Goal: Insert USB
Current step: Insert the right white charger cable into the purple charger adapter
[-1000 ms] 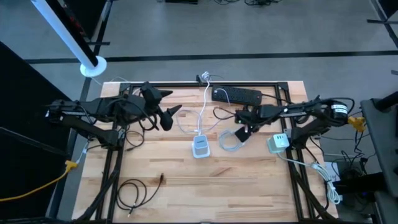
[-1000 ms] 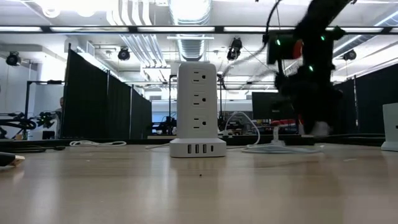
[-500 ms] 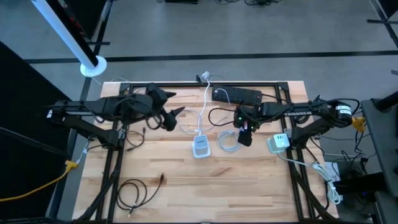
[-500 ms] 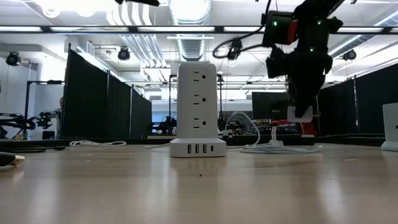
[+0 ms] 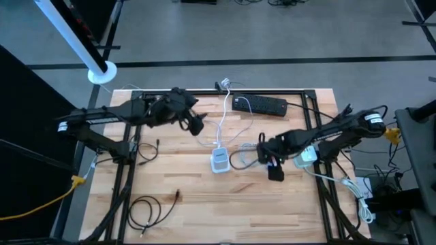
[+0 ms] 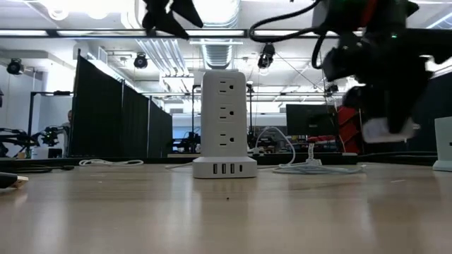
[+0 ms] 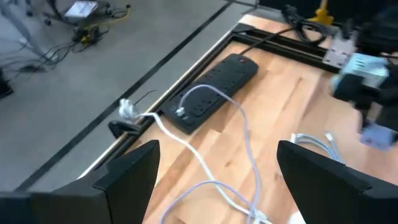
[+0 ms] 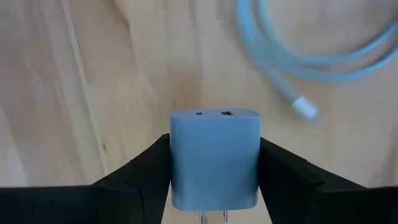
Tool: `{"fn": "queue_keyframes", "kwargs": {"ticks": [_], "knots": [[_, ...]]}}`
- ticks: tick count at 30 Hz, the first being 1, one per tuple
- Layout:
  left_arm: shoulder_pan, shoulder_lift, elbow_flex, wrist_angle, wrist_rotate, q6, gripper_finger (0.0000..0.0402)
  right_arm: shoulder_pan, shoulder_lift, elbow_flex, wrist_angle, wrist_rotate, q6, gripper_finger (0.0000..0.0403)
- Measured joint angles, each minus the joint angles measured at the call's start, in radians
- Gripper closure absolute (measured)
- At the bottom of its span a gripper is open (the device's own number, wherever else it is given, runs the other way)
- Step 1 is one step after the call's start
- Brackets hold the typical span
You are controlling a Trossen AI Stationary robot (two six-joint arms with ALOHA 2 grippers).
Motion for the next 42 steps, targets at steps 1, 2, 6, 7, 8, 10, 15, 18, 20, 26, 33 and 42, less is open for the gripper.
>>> {"fn": "queue_keyframes", "kwargs": {"ticks": [1,2,6,7,8,10,15,18,20,26,33,42], "knots": [[0.016,0.001,0.000,-0.002,0.000,-0.001,0.0089,0.011,0.010,-0.009,0.004,0.000,0.013,0.0213],[0.031,0.001,0.000,-0.007,0.003,-0.001,0.0089,0.018,0.022,-0.020,0.012,0.001,0.022,0.0213],[0.073,0.001,-0.004,-0.021,0.027,0.007,0.0089,0.012,0.100,-0.057,0.100,0.011,0.018,0.0213],[0.078,0.001,-0.009,-0.027,0.027,0.018,0.0089,0.001,0.122,-0.055,0.127,0.017,-0.004,0.0213],[0.083,0.001,-0.017,-0.036,0.027,0.031,0.0089,-0.017,0.145,-0.051,0.176,0.029,-0.033,0.0213],[0.090,0.002,-0.035,-0.043,0.030,0.049,0.0089,-0.070,0.195,-0.030,0.268,0.044,-0.099,0.0213],[0.126,0.001,-0.085,-0.044,0.097,0.064,0.0089,-0.264,0.292,0.125,0.364,0.118,-0.219,0.0213],[0.147,0.002,-0.111,-0.026,0.124,0.103,0.0089,-0.340,0.281,0.249,0.307,0.132,-0.252,0.0213],[0.176,0.002,-0.129,0.009,0.136,0.148,0.0089,-0.356,0.253,0.307,0.246,0.129,-0.277,0.0213],[0.350,0.065,-0.174,0.253,0.392,0.185,0.0089,-0.326,0.140,0.389,0.128,0.116,-0.284,0.0213],[0.385,0.330,-0.152,0.527,0.720,0.262,0.0089,-0.274,-0.021,0.388,-0.099,0.142,-0.008,0.0213],[0.322,0.669,0.027,0.678,0.750,0.304,0.0089,-0.149,-0.146,0.389,-0.307,0.166,0.398,0.0213]]}}
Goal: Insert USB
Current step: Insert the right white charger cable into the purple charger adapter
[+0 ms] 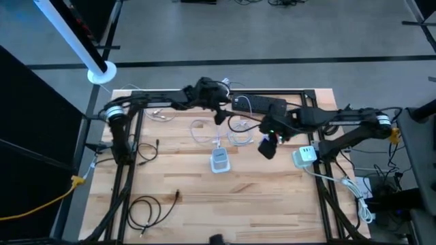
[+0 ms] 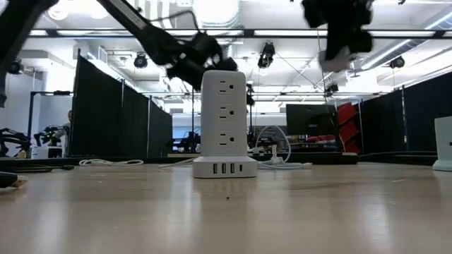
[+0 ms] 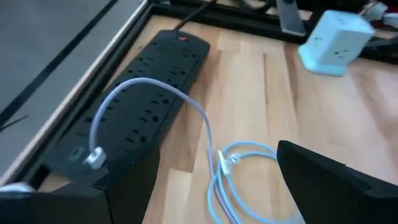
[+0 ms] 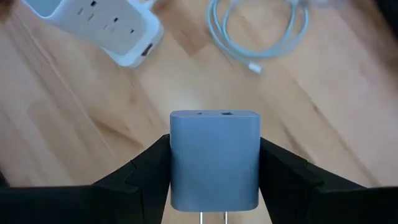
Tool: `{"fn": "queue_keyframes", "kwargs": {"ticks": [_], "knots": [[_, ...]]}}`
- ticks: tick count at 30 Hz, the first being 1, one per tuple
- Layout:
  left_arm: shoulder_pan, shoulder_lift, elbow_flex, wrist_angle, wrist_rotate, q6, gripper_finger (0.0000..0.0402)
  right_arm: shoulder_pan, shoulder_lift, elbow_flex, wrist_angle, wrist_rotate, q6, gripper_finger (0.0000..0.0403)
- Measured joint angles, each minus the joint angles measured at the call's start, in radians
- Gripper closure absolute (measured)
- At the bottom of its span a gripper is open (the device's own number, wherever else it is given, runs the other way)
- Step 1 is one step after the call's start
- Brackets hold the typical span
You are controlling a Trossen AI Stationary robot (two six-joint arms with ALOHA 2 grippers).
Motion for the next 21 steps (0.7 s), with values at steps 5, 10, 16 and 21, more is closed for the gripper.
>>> {"fn": "queue_keyframes", "kwargs": {"ticks": [5,10,16,21], "knots": [[-0.068,0.101,0.085,-0.003,-0.015,0.010,0.0089,0.047,0.001,0.000,-0.034,0.020,0.094,0.0213],[-0.121,0.118,0.103,-0.023,-0.176,0.027,0.0089,0.062,0.012,-0.003,-0.056,0.024,0.131,0.0213],[-0.134,0.119,0.115,-0.122,-0.196,-0.020,0.0089,0.064,0.012,-0.003,-0.052,0.023,0.141,0.0213],[-0.130,0.117,0.201,-0.270,-0.201,0.054,0.0089,0.064,0.010,-0.003,-0.049,0.022,0.140,0.0213]]}}
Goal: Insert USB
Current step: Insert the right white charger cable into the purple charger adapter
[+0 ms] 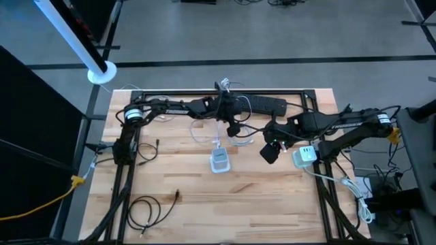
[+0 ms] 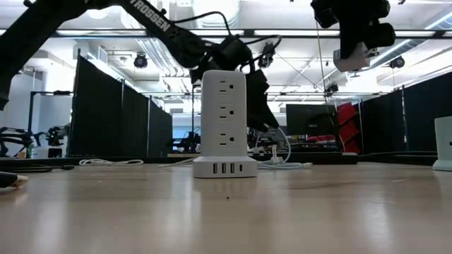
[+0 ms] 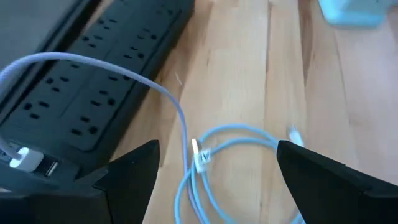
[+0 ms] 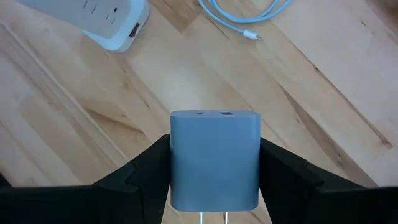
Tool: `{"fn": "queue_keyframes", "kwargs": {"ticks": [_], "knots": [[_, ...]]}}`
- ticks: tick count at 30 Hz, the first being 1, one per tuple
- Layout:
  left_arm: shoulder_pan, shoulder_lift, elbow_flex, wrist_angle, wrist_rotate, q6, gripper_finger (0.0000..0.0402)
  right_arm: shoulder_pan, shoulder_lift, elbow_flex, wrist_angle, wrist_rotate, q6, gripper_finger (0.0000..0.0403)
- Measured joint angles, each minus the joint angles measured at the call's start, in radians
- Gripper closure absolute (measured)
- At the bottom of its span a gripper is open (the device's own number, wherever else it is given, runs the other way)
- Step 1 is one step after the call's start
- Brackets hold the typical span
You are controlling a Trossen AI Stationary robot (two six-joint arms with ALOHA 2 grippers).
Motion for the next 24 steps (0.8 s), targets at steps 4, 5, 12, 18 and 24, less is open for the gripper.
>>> {"fn": "queue_keyframes", "kwargs": {"ticks": [4,5,12,18,24], "knots": [[0.031,0.000,0.080,-0.131,0.064,0.116,0.0089,0.006,-0.002,0.000,0.001,0.000,0.000,0.0213],[0.042,0.000,0.086,-0.136,0.086,0.120,0.0089,0.007,-0.002,0.000,0.002,0.000,0.000,0.0213],[0.071,0.000,0.079,-0.251,0.077,0.187,0.0089,0.032,-0.002,0.000,0.002,0.000,0.032,0.0213],[0.068,0.001,0.029,-0.245,-0.013,0.272,0.0089,0.057,-0.002,0.000,0.001,-0.001,0.062,0.0213],[0.081,0.001,-0.021,-0.210,-0.035,0.270,0.0089,0.080,-0.002,0.000,0.002,0.023,0.104,0.0213]]}}
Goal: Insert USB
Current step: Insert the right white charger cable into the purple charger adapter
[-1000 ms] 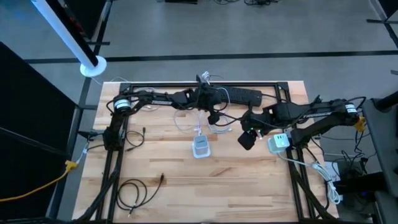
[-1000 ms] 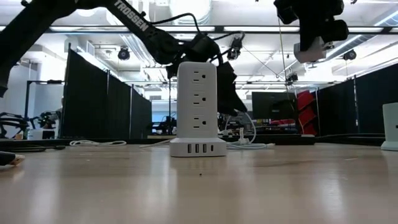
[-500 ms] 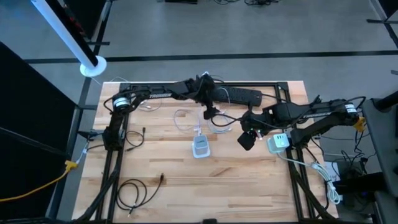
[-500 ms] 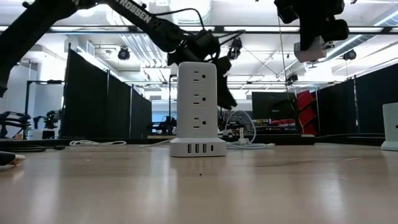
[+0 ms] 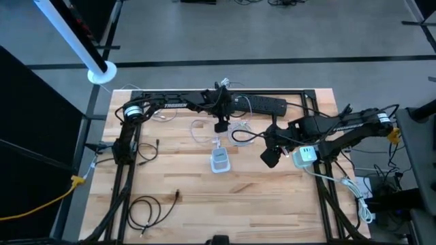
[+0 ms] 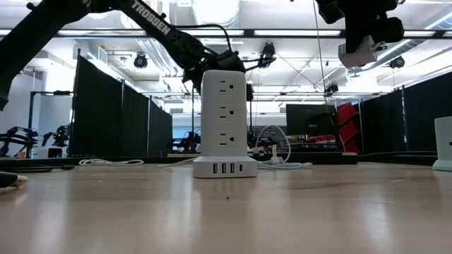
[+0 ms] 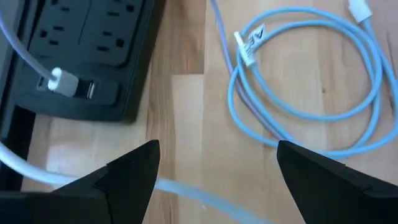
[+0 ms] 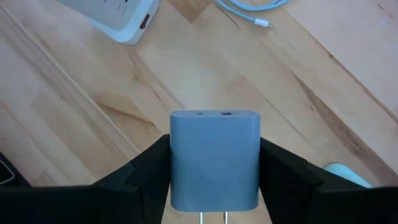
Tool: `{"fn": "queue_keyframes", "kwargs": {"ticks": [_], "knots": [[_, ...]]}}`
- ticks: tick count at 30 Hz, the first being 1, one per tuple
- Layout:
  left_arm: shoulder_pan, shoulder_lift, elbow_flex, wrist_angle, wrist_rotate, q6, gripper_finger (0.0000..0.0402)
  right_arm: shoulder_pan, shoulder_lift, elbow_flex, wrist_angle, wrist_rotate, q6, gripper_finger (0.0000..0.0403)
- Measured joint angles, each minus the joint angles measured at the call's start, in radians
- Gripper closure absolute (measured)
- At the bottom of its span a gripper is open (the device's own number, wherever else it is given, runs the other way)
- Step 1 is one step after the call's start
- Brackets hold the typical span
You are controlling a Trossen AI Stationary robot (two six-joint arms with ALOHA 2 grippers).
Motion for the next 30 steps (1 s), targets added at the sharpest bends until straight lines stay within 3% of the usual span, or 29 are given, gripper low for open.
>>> {"fn": "queue_keyframes", "kwargs": {"ticks": [5,9,14,22,30], "knots": [[-0.007,-0.004,-0.012,-0.033,0.021,-0.004,0.0089,0.009,0.003,0.000,0.000,0.005,0.008,0.0213],[-0.041,-0.049,-0.012,-0.071,0.145,-0.004,0.0089,0.009,0.004,0.000,0.002,0.023,-0.007,0.0213],[-0.065,-0.119,-0.012,-0.159,0.132,-0.006,0.0089,-0.028,0.055,-0.029,0.088,0.130,-0.230,0.0213],[-0.068,-0.373,-0.012,-0.392,0.009,-0.124,0.0089,-0.243,0.260,-0.125,0.432,0.098,-0.494,0.0213],[-0.143,-0.720,-0.067,-0.496,-0.001,-0.427,0.0089,-0.415,0.475,-0.142,0.585,0.106,-0.618,0.0213]]}}
